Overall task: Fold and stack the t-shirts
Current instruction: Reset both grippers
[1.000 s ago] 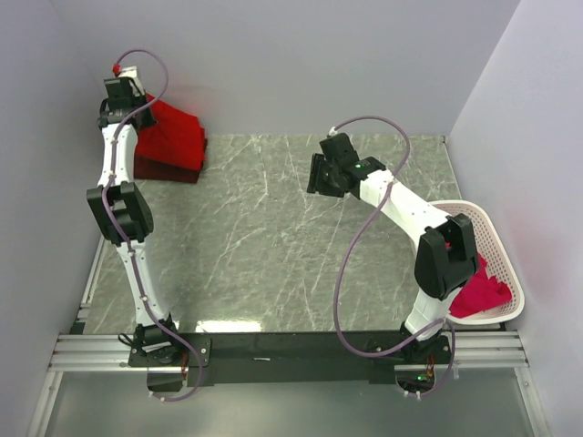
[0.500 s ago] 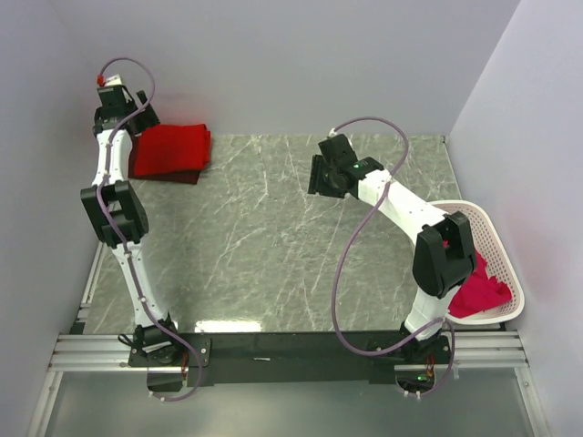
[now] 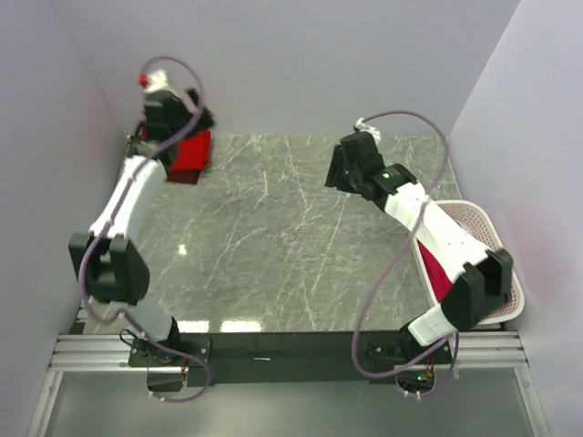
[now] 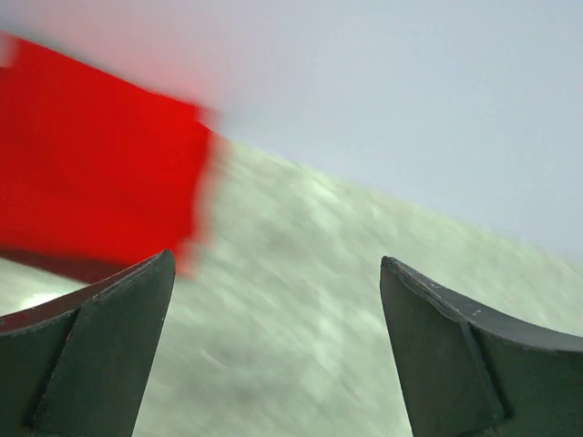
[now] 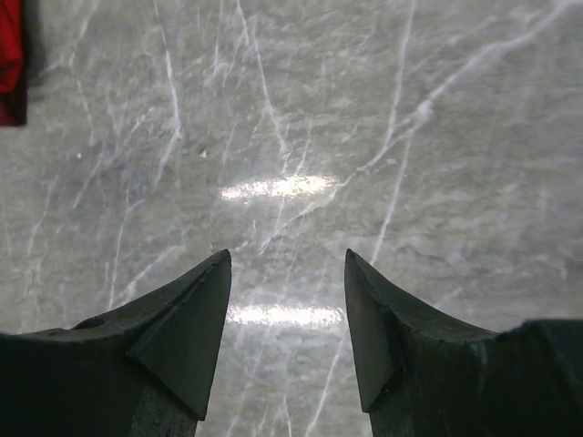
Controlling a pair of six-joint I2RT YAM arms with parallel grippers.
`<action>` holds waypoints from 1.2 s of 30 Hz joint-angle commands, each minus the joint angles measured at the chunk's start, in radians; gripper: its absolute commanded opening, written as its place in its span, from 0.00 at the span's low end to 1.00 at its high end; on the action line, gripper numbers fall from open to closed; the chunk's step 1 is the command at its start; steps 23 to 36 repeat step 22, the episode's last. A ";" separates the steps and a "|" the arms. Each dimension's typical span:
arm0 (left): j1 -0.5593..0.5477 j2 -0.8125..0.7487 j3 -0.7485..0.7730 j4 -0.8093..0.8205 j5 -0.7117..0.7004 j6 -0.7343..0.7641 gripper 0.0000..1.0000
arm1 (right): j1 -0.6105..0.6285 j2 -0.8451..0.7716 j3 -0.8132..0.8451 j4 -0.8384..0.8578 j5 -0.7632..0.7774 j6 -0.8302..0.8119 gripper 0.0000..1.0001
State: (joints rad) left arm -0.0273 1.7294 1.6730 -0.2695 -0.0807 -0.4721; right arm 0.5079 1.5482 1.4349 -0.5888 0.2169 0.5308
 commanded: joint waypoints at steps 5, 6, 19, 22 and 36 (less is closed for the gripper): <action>-0.339 -0.309 -0.428 0.098 -0.042 -0.146 0.99 | 0.001 -0.295 -0.197 -0.007 0.124 0.044 0.63; -0.408 -0.356 -0.464 0.104 -0.054 -0.160 1.00 | 0.003 -0.371 -0.235 0.010 0.133 0.041 0.64; -0.740 -0.591 -0.731 0.053 -0.166 -0.194 0.99 | 0.006 -0.793 -0.663 0.142 0.188 0.038 0.86; -0.752 -0.600 -0.728 0.055 -0.166 -0.192 1.00 | 0.004 -0.821 -0.680 0.156 0.199 0.028 0.87; -0.752 -0.600 -0.728 0.055 -0.166 -0.192 1.00 | 0.004 -0.821 -0.680 0.156 0.199 0.028 0.87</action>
